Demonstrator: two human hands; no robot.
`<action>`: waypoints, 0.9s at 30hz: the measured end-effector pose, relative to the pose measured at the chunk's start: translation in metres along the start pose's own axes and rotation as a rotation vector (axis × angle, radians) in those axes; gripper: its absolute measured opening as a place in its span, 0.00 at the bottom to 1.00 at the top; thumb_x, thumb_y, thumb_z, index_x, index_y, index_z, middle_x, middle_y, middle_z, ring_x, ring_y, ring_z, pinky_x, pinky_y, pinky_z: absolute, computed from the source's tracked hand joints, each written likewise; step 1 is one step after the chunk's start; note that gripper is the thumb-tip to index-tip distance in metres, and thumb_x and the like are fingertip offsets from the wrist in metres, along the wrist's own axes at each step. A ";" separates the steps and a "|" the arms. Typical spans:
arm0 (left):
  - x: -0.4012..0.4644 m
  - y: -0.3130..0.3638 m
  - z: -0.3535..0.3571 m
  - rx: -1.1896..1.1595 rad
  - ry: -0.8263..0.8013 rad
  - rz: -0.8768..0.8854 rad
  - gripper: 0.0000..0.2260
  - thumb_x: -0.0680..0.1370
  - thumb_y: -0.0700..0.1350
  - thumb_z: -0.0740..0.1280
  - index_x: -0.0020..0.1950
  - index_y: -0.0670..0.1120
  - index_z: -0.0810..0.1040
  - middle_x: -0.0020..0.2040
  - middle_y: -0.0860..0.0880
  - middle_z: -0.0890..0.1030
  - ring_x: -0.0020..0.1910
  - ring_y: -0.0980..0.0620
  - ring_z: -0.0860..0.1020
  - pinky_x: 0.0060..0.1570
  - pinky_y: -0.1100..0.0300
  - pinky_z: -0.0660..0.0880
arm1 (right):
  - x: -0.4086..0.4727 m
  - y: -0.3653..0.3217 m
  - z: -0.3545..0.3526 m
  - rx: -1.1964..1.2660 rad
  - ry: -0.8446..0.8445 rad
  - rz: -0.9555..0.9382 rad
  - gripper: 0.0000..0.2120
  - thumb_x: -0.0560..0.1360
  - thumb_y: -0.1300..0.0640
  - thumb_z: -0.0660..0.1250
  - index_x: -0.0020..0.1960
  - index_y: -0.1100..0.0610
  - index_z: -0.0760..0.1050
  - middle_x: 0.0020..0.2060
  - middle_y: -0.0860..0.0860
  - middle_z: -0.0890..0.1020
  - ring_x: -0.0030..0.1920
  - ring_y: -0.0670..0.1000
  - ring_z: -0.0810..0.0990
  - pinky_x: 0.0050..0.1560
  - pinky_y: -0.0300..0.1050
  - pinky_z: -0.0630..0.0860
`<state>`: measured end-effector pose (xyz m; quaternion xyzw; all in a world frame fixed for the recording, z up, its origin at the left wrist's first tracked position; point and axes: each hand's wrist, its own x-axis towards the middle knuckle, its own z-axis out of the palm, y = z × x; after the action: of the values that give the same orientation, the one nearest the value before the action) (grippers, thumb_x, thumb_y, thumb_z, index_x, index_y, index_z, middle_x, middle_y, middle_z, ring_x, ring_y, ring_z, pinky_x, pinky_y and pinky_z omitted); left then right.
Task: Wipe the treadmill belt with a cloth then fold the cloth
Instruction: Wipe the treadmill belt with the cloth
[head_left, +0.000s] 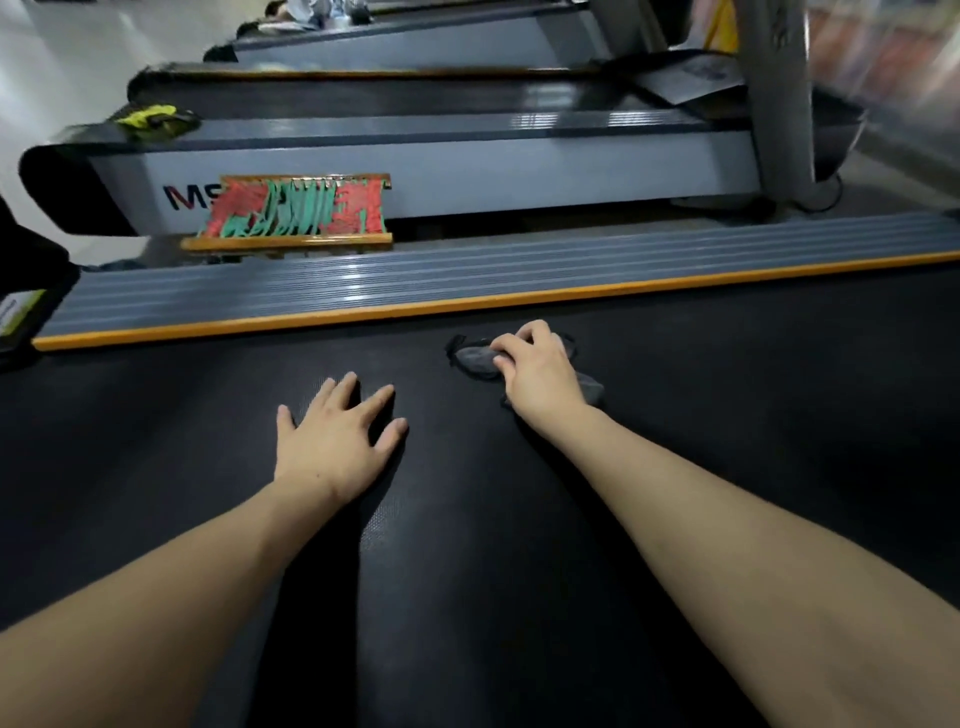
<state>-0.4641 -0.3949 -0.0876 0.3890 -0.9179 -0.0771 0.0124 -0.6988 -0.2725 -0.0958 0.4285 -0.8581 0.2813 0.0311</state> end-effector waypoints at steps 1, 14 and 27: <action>-0.001 -0.002 0.003 0.005 0.009 0.003 0.26 0.80 0.69 0.48 0.78 0.67 0.59 0.83 0.53 0.55 0.82 0.50 0.50 0.75 0.33 0.50 | 0.010 0.001 0.003 -0.003 0.012 -0.014 0.09 0.80 0.55 0.65 0.57 0.52 0.80 0.54 0.53 0.72 0.55 0.56 0.70 0.61 0.52 0.70; -0.004 -0.004 0.014 -0.008 0.102 0.011 0.28 0.79 0.70 0.43 0.79 0.68 0.56 0.83 0.54 0.54 0.82 0.53 0.48 0.75 0.33 0.46 | 0.043 0.047 -0.028 -0.134 0.046 0.189 0.13 0.79 0.42 0.62 0.62 0.37 0.77 0.63 0.44 0.75 0.64 0.52 0.73 0.62 0.52 0.70; -0.005 0.001 0.014 -0.056 0.139 0.006 0.24 0.80 0.68 0.50 0.74 0.64 0.66 0.81 0.52 0.61 0.81 0.50 0.52 0.74 0.31 0.47 | 0.018 -0.036 0.018 -0.072 -0.137 0.010 0.16 0.80 0.51 0.59 0.68 0.47 0.72 0.71 0.48 0.71 0.72 0.52 0.67 0.73 0.57 0.61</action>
<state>-0.4626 -0.3885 -0.1009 0.3902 -0.9134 -0.0755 0.0875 -0.6801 -0.3120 -0.0894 0.4411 -0.8699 0.2204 -0.0134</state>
